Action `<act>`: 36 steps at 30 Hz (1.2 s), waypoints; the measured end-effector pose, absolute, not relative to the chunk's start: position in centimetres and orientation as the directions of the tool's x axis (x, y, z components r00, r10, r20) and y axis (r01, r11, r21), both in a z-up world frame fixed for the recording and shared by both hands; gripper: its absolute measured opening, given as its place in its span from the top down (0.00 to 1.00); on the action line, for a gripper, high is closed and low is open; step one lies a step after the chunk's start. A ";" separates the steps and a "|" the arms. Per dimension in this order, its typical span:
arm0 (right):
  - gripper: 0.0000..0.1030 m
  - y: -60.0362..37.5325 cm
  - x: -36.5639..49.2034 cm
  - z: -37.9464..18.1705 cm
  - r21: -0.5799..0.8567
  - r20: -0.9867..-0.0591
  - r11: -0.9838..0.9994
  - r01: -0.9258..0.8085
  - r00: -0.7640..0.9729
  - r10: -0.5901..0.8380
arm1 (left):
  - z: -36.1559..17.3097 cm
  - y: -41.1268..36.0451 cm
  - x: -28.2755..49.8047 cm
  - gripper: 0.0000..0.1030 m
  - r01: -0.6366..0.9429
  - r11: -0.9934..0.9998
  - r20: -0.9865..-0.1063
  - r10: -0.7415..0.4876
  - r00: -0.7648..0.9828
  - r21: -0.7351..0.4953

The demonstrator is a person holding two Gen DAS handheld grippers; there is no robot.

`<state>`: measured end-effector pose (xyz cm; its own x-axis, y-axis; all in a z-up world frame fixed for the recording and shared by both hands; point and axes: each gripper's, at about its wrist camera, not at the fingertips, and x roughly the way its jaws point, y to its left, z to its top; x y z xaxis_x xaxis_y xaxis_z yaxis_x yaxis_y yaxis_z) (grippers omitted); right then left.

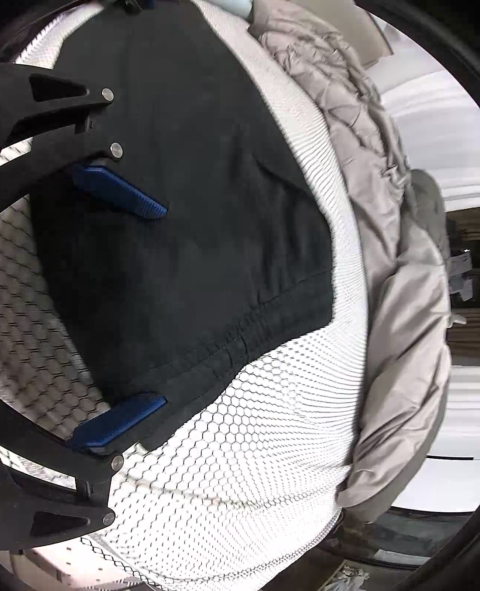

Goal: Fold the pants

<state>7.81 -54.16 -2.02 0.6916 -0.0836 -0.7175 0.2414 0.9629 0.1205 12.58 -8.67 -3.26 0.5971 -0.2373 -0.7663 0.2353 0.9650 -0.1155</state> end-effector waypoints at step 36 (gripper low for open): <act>0.32 -27.1 13.6 3.0 0.261 -0.635 0.760 -0.594 0.487 0.599 | -1.2 -0.2 13.0 0.01 0.083 0.941 -0.675 -0.294 0.677 -0.327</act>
